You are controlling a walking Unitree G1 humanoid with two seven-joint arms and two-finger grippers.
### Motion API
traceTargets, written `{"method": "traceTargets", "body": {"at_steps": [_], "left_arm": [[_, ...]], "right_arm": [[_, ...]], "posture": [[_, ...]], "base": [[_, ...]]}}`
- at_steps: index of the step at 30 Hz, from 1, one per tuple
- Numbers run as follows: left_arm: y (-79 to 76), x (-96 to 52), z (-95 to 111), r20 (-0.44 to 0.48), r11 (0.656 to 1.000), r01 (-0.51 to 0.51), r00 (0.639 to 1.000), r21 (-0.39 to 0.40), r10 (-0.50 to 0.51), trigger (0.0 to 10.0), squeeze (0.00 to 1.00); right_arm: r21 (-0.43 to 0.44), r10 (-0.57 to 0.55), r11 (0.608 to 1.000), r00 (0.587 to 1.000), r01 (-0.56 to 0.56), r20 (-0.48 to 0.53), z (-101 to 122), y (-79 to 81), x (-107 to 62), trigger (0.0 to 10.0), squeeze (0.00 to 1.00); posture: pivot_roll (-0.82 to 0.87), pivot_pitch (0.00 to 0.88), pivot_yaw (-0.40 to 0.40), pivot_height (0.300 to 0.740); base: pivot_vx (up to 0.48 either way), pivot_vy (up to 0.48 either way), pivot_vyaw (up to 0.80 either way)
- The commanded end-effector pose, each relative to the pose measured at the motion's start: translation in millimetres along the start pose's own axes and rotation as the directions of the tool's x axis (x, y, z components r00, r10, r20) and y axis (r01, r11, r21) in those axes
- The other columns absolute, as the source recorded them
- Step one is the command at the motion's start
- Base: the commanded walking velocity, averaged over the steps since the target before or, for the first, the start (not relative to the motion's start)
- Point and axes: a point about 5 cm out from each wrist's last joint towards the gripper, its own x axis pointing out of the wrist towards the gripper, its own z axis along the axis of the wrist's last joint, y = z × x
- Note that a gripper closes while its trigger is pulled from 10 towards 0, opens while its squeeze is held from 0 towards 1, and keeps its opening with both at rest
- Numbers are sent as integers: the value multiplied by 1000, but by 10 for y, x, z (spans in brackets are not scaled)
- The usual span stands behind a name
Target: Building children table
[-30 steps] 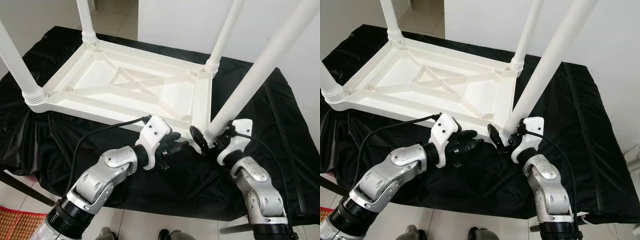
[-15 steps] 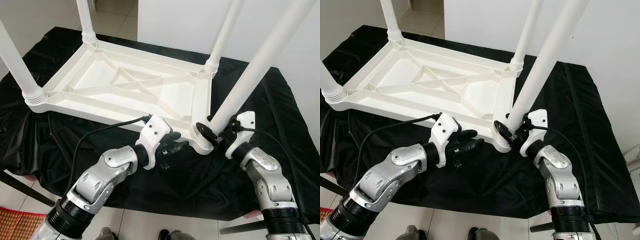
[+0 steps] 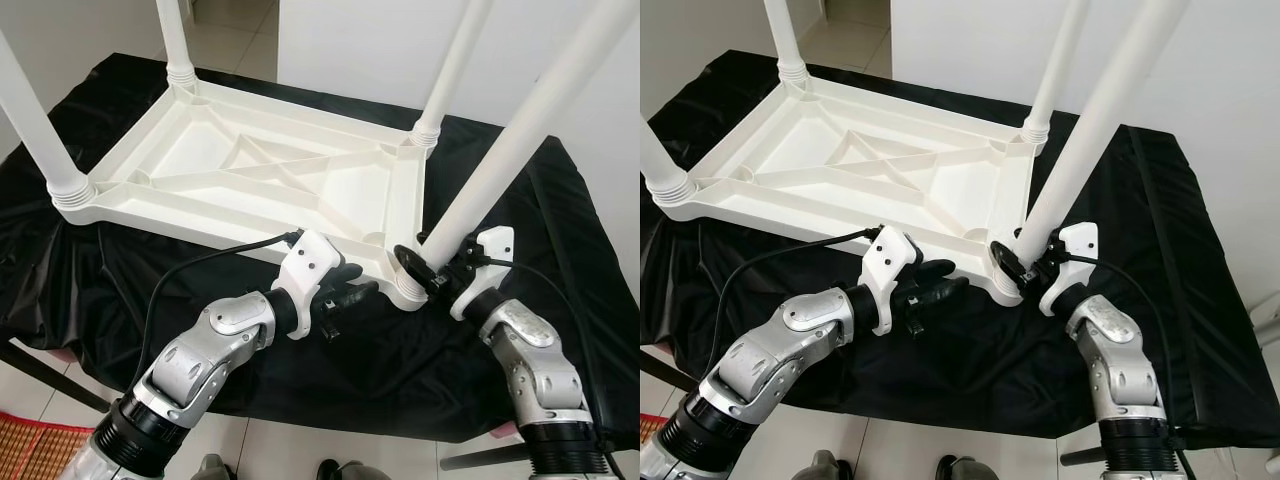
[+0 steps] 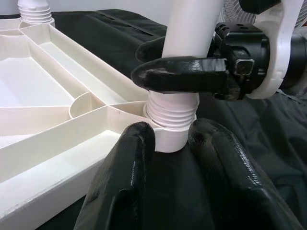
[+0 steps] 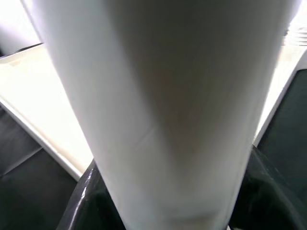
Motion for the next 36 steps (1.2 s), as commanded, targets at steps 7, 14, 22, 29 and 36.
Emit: {"method": "traceTargets", "body": {"at_steps": [7, 14, 22, 29, 36], "left_arm": [[-87, -7, -18, -8, 995, 102, 995, -5, -102, 10000, 0], [-93, 1, -18, -6, 995, 101, 995, -8, -101, 10000, 0], [-92, 2, -22, -7, 995, 102, 995, -7, -102, 10000, 0], [-91, 6, -16, -4, 995, 98, 995, -6, -98, 10000, 0], [-103, 15, -21, -2, 995, 103, 995, -6, -103, 10000, 0]], "right_arm": [[0, -196, 980, 978, 197, -71, -136, 55, -12, 10000, 0], [64, -369, 926, 927, 373, -69, -110, 229, 19, 10000, 0], [107, -537, 832, 839, 544, -86, -91, 391, 36, 10000, 0], [122, -557, 814, 823, 568, -110, -77, 496, 65, 10000, 0], [153, -451, 876, 890, 457, -71, -32, 444, 70, 10000, 1000]], "posture": [[45, 146, -75, 740], [43, 146, -78, 740], [47, 143, -84, 740], [51, 139, -90, 740], [45, 131, -91, 740]], "base": [[0, 0, 0], [0, 0, 0], [0, 0, 0], [0, 0, 0], [0, 0, 0]]}}
